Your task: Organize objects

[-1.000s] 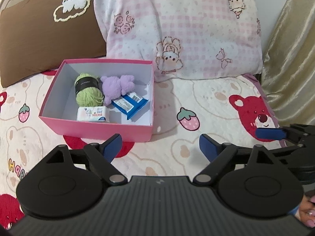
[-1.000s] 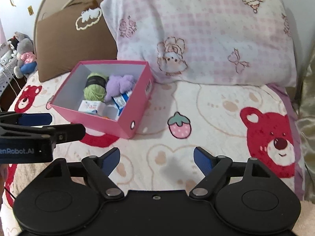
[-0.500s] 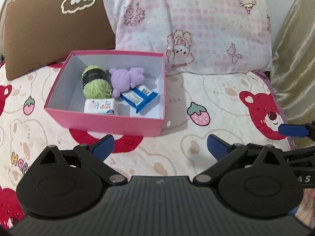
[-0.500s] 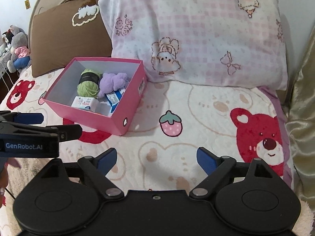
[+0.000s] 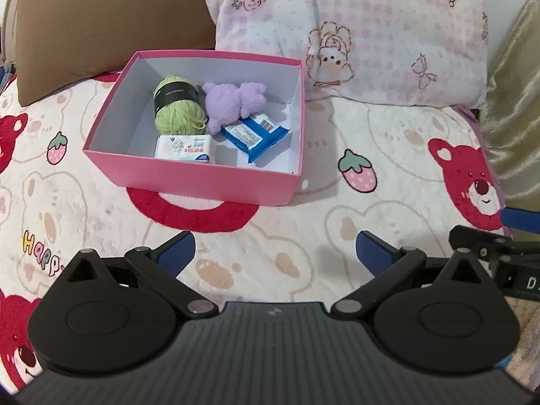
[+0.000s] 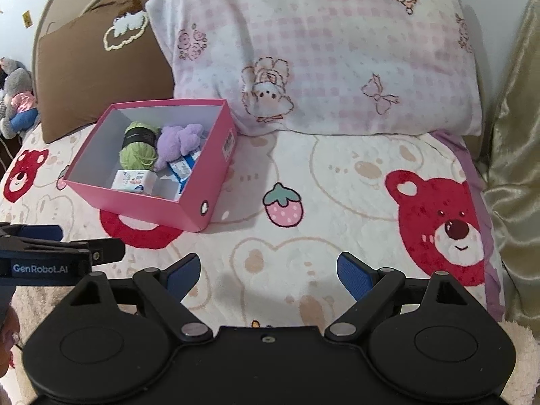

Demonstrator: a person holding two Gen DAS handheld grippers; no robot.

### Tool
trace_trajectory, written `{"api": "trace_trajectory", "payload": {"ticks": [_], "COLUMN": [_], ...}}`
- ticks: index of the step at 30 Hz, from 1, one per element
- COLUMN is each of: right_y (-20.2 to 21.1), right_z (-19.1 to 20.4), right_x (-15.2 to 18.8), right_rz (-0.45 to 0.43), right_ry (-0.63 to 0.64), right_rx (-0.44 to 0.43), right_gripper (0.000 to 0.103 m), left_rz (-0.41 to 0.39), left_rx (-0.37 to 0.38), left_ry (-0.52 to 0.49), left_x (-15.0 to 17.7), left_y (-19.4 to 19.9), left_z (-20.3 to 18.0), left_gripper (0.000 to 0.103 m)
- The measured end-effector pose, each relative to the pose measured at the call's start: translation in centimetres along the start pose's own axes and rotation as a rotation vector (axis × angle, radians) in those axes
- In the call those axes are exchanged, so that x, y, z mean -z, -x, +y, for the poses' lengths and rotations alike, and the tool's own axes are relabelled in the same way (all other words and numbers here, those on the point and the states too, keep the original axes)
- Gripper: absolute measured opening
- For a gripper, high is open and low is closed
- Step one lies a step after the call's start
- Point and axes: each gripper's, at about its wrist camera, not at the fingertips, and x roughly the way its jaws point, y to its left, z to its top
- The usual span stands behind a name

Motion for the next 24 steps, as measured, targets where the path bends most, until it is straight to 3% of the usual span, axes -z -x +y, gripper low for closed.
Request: {"api": "trace_trajectory", "payload": {"ticks": [16,24], "right_y": [-0.02,-0.44], "right_z": [-0.24,-0.11], "right_x": [0.10,0.26], "right_rz": [0.012,0.024], "right_ry": [-0.034,-0.029], "right_rx": [0.036,0.053], "right_gripper": [0.091,0.091], "left_rz": [0.045,0.046], "left_rx": [0.035,0.006], "left_ry": [0.011,-0.019], "left_x": [0.74,0.80], "left_y": [0.10,0.27], "left_z": [0.02,-0.79], "left_gripper": [0.103,0.103]}}
